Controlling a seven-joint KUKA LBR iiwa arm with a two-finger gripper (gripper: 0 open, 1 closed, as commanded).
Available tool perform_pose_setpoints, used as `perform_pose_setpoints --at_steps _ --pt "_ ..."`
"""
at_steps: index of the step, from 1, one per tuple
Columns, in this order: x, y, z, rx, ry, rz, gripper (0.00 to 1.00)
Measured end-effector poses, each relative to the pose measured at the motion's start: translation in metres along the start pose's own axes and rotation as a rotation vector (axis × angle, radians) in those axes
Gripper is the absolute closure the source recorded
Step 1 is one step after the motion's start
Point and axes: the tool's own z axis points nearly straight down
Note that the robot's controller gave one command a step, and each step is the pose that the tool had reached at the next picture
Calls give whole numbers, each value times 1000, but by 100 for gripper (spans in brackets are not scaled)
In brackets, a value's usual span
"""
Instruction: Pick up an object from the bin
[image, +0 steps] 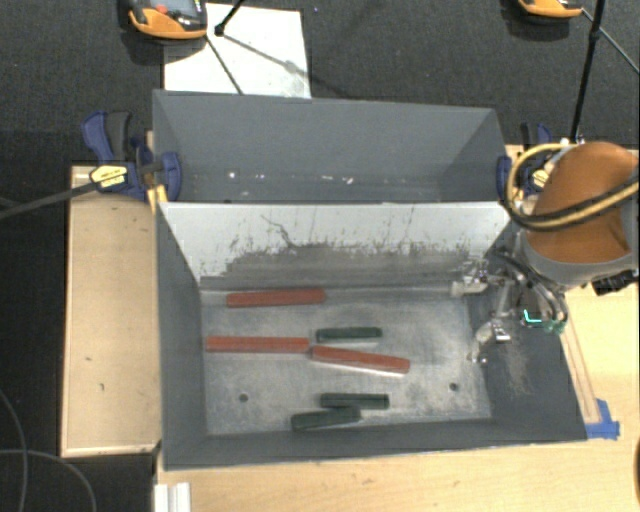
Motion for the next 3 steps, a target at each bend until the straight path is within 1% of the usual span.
perform_pose_setpoints --at_steps 1,2,3 --pt "-2 0 -4 2 -8 -3 0" --pt "17 43 44 4 -14 -26 0" --pt "22 73 69 -1 0 -92 0"
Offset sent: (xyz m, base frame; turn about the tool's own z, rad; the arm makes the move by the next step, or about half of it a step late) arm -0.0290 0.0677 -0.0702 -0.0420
